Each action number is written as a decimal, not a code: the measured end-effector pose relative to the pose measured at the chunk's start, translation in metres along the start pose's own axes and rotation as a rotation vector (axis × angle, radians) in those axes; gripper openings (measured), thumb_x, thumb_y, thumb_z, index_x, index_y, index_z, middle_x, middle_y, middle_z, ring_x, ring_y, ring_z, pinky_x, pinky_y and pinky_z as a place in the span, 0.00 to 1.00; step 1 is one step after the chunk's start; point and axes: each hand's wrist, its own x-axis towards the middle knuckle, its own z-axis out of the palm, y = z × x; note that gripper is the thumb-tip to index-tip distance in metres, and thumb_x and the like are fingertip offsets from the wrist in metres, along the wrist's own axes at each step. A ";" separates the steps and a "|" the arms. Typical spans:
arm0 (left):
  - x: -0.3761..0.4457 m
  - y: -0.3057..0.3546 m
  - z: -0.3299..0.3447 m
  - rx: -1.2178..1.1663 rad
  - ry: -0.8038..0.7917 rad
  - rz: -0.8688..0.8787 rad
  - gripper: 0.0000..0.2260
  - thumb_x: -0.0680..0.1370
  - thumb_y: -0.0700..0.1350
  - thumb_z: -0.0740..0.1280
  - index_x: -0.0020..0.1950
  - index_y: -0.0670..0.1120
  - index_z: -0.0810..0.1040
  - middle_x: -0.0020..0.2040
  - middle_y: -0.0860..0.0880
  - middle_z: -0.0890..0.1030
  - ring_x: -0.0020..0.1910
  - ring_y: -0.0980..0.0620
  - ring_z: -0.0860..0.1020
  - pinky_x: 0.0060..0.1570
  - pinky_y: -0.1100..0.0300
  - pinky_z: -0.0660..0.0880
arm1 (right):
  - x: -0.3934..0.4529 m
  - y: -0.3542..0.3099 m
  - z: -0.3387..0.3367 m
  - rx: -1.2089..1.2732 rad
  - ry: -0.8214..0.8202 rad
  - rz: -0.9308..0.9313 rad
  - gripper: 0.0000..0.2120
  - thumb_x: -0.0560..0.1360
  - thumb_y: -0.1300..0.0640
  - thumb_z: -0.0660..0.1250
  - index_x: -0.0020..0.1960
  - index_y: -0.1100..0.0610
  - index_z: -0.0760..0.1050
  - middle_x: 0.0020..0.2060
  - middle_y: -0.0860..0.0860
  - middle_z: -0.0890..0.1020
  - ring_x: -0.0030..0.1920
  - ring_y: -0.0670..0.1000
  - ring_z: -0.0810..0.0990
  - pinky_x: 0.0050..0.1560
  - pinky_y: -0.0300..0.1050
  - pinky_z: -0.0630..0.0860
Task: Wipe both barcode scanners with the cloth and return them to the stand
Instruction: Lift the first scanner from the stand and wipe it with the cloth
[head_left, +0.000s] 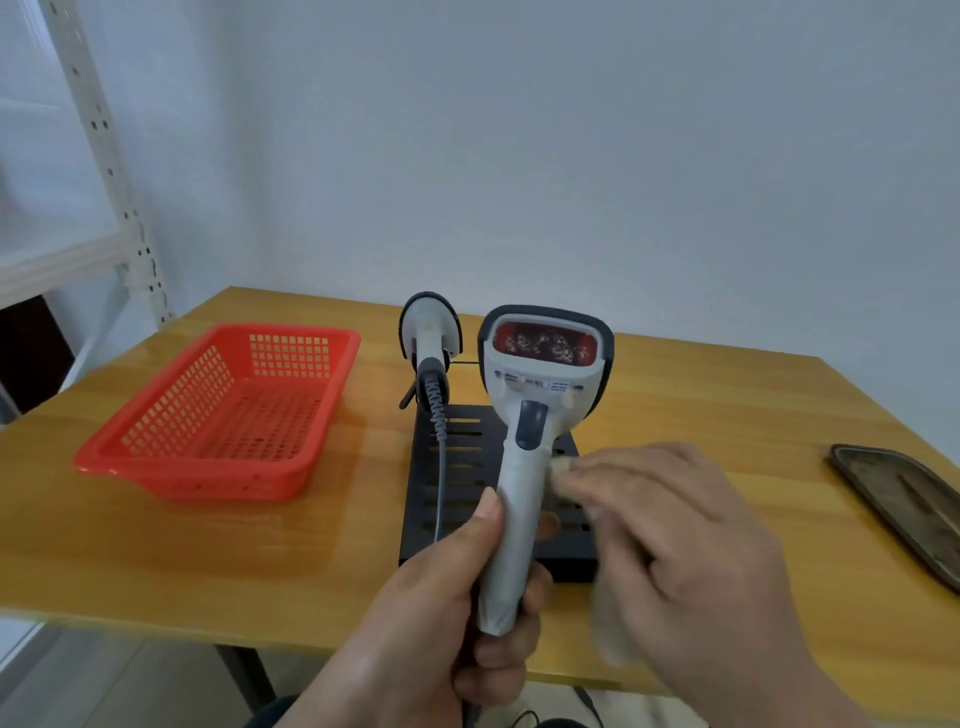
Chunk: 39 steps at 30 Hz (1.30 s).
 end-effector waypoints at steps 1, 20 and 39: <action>-0.001 0.000 0.000 -0.002 0.019 0.022 0.26 0.71 0.62 0.64 0.53 0.40 0.81 0.31 0.45 0.71 0.22 0.53 0.61 0.21 0.66 0.57 | 0.001 0.002 -0.004 -0.014 0.045 0.079 0.09 0.73 0.67 0.66 0.49 0.61 0.83 0.47 0.51 0.82 0.48 0.51 0.80 0.49 0.39 0.76; -0.001 -0.015 -0.002 0.613 0.387 0.532 0.17 0.70 0.69 0.58 0.41 0.59 0.76 0.29 0.54 0.73 0.24 0.57 0.68 0.25 0.65 0.65 | 0.047 -0.005 -0.016 -0.267 0.095 -0.128 0.13 0.77 0.69 0.58 0.47 0.63 0.82 0.44 0.54 0.84 0.43 0.57 0.79 0.50 0.42 0.73; 0.008 -0.014 0.000 0.744 0.414 0.565 0.20 0.67 0.68 0.58 0.48 0.56 0.75 0.28 0.55 0.72 0.23 0.59 0.68 0.25 0.64 0.66 | 0.047 -0.026 -0.012 0.045 0.199 0.409 0.13 0.71 0.57 0.68 0.46 0.42 0.66 0.41 0.44 0.79 0.42 0.42 0.78 0.35 0.31 0.71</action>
